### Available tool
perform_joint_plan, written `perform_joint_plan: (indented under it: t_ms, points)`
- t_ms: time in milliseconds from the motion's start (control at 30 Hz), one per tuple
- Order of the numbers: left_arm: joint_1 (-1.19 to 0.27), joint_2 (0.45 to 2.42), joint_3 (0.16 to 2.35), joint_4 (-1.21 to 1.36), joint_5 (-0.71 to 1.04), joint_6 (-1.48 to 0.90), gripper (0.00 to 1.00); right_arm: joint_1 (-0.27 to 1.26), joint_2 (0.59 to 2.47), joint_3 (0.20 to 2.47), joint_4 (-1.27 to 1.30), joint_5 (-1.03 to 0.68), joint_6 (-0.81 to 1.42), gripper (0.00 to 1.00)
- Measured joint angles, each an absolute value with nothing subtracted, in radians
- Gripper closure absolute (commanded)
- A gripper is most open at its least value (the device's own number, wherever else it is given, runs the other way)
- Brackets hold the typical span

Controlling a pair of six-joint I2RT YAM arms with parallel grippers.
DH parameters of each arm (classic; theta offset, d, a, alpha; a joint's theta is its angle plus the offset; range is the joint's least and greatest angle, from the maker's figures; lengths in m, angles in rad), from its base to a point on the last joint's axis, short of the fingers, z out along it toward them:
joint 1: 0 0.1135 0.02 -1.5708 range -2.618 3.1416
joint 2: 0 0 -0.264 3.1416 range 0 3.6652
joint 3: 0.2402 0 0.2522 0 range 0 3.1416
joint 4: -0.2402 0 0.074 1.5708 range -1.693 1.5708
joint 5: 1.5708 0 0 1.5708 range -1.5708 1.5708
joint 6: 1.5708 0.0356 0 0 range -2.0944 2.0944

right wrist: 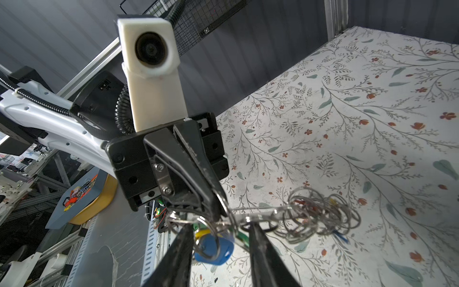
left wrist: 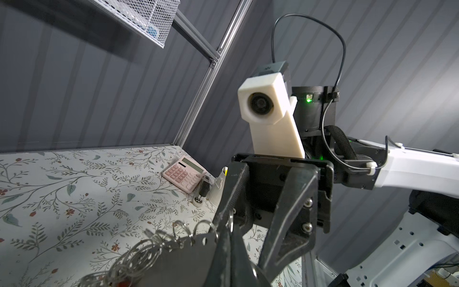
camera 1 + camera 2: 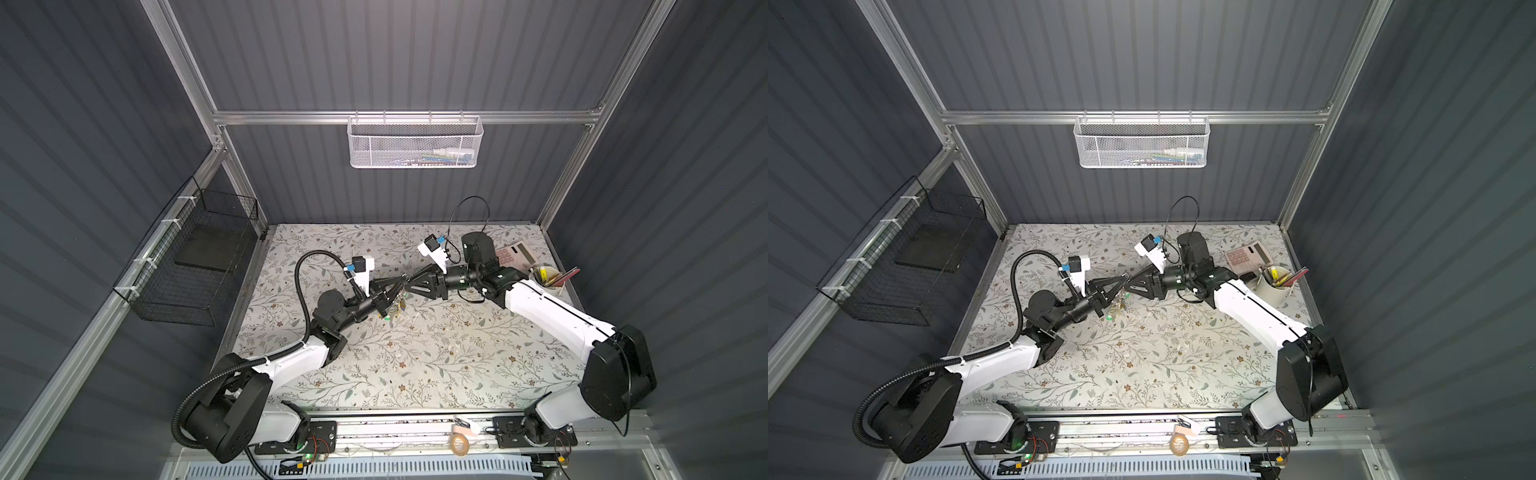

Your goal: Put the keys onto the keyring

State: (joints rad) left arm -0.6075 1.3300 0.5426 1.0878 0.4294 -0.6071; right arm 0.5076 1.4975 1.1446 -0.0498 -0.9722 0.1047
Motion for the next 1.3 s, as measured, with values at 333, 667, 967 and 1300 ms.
perform_joint_plan:
  t_ms: [333,667,967,1300]
  points:
    - [-0.622,1.293,0.543,1.009,0.430,-0.580,1.00,0.484,1.439,1.054,0.016,-0.984,0.152,0.57]
    - [-0.622,1.288,0.594,0.865,0.445,-0.532,1.00,0.487,1.455,1.050,0.015,-1.005,0.154,0.92]
    - [-0.619,1.243,0.706,0.530,0.451,-0.371,1.00,0.472,1.446,1.032,0.027,-1.013,0.153,0.98]
    - [-0.580,1.238,0.838,0.193,0.464,-0.186,1.00,0.453,1.433,1.022,0.028,-0.992,0.144,0.71]
